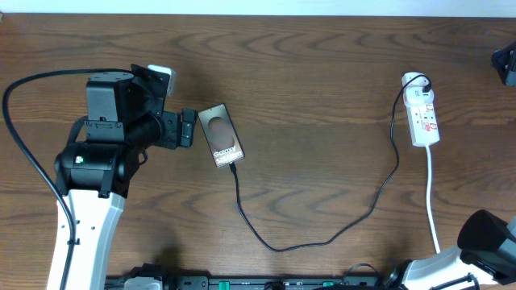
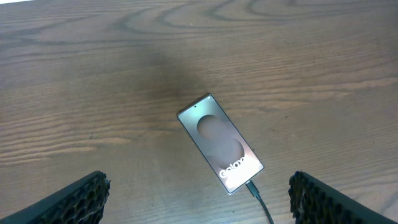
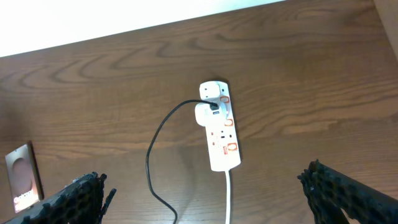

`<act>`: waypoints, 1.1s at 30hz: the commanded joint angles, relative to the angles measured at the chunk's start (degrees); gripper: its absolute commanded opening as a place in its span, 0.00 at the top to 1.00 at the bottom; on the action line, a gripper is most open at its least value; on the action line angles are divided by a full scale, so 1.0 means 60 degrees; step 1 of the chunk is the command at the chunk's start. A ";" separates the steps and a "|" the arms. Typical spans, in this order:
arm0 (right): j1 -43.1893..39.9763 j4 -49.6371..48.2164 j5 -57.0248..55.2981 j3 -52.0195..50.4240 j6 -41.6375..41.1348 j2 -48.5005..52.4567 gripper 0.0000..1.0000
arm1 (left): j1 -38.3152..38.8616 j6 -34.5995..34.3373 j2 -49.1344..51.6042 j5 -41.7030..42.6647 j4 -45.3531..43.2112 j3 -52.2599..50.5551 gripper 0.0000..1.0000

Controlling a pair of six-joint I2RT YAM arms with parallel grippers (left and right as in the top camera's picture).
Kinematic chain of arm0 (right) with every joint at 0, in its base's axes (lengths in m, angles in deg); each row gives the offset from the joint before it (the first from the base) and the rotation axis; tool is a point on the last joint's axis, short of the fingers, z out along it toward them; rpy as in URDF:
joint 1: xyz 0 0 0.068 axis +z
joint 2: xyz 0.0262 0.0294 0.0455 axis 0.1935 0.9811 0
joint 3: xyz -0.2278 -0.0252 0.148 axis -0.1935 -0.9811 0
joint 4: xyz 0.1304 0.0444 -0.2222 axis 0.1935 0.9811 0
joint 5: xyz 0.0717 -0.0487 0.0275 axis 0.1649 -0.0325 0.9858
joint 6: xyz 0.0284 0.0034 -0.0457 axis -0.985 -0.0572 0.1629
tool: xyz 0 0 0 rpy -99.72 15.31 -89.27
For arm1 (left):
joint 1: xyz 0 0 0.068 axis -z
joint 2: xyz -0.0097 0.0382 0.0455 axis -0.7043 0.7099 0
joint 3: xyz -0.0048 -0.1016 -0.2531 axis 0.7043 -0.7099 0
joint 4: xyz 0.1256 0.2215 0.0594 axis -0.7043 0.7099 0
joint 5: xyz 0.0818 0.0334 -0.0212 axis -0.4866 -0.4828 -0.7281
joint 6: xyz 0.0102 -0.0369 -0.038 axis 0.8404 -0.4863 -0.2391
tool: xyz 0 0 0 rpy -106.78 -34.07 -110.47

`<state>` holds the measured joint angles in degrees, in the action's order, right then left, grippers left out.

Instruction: Plug charger to phone and switch on socket

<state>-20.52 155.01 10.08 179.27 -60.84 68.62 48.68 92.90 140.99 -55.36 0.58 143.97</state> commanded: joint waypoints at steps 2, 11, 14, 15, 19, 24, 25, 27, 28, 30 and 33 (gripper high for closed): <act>0.0018 0.0040 -0.0007 -0.0011 0.0044 -0.0066 0.01 | 0.0007 0.0127 0.0004 -0.0098 0.0036 0.0069 0.07; 0.0018 0.0040 -0.0007 -0.0011 0.0040 -0.0066 0.01 | 0.0310 0.0208 -0.1446 -0.0754 0.0838 -0.0444 0.07; 0.0018 0.0040 -0.0011 -0.0011 0.0044 -0.0066 0.01 | 0.0714 0.0240 -0.2430 -0.1497 0.0503 -0.1144 0.07; 0.0018 0.0040 -0.0011 -0.0011 0.0040 -0.0066 0.01 | 0.0823 0.0240 -0.2710 -0.1701 0.0331 -0.1377 0.07; 0.0022 0.0040 -0.0007 -0.0011 0.0040 -0.0066 0.01 | 0.1031 0.0233 -0.4084 -0.2018 -0.0743 -0.2663 0.07; 0.0018 0.0040 -0.0011 -0.0011 0.0040 -0.0066 0.01 | 0.1027 0.0237 -0.5679 -0.1949 -0.3020 -0.4597 0.07; 0.0018 0.0040 -0.0011 -0.0011 0.0040 -0.0066 0.01 | 0.1027 0.0233 -0.5952 -0.1945 -0.3552 -0.4976 0.07; 0.0018 0.0040 -0.0011 -0.0011 0.0040 -0.0066 0.01 | 0.1024 0.0237 -0.6419 -0.1851 -0.4539 -0.5628 0.07; 0.0018 0.0040 -0.0011 -0.0011 0.0040 -0.0066 0.01 | 0.1024 0.0237 -0.6699 -0.1770 -0.5155 -0.6043 0.07; 0.0022 0.0040 -0.0011 -0.0011 0.0040 -0.0066 0.01 | 0.1024 0.0237 -0.7180 -0.1694 -0.6233 -0.6757 0.07; 0.0018 0.0040 -0.0011 -0.0011 0.0040 -0.0066 0.01 | 0.1016 0.0237 -0.7890 -0.1606 -0.7756 -0.7858 0.07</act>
<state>-20.52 155.17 9.88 179.27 -60.84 68.62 54.64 93.34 97.38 -65.66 -40.10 102.20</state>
